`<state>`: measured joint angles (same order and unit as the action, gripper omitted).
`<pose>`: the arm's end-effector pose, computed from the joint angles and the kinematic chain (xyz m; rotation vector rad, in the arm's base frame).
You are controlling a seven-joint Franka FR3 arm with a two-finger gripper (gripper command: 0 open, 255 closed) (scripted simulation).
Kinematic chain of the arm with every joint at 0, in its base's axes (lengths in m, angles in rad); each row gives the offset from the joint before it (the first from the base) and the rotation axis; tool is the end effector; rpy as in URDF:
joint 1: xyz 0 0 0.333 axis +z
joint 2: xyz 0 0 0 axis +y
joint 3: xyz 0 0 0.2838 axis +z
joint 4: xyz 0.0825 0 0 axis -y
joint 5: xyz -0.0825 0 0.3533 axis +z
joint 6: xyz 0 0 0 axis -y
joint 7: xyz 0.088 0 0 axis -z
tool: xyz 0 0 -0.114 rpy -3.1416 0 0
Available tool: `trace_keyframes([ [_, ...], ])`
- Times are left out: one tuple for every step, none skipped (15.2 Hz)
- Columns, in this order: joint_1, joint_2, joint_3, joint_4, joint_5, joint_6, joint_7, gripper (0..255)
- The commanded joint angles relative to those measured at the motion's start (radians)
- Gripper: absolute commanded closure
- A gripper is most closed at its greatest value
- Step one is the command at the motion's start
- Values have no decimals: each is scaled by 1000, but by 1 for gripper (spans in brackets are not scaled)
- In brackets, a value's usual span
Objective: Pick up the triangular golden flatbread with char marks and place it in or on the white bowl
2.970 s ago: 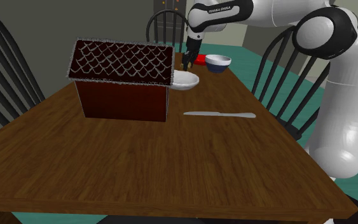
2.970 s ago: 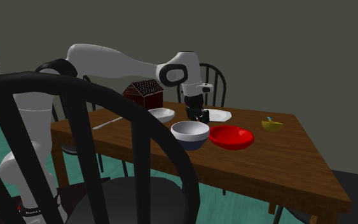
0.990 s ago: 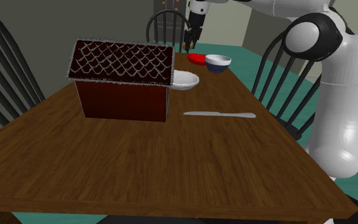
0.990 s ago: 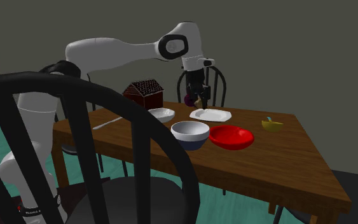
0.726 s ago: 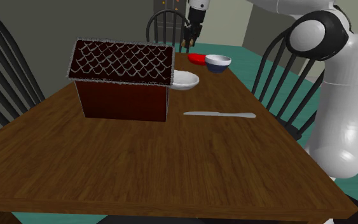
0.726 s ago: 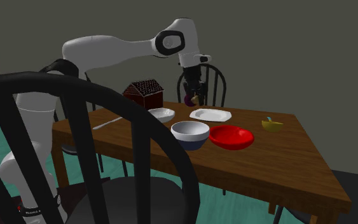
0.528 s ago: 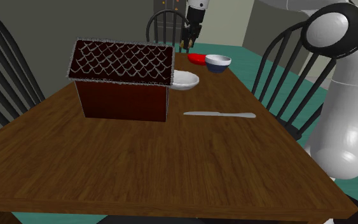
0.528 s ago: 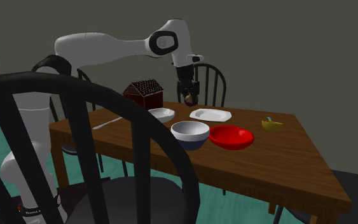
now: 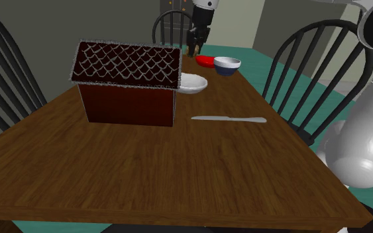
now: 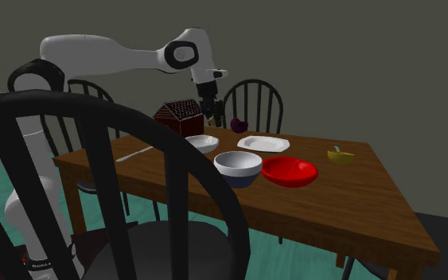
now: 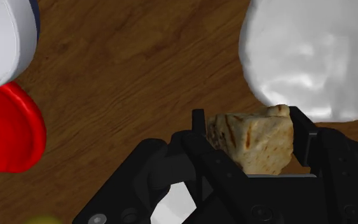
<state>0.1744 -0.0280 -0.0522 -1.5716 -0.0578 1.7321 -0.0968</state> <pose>0.5300 0.0590 0.6157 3.0549 0.3417 0.2916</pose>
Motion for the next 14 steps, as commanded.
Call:
trace_keyframes([
  [19,-39,21,-49,-9,8,43,255],
  [29,-58,33,-71,-13,9,66,255],
  [39,-76,45,-91,-16,10,88,255],
  [49,-93,58,-110,-19,11,111,255],
  [58,-109,71,-128,-21,11,133,255],
  [68,-124,84,-144,-23,10,156,255],
  [71,-129,89,-150,-23,10,164,255],
  [71,-132,89,-167,-23,24,165,255],
  [70,-135,88,-184,-23,38,166,255],
  [70,-138,88,-201,-24,52,167,255],
  [70,-141,88,-218,-24,65,167,255],
  [70,-144,88,-234,-24,79,168,255],
  [70,-146,88,-250,-24,93,169,255],
  [70,-148,88,-266,-24,107,170,255],
])
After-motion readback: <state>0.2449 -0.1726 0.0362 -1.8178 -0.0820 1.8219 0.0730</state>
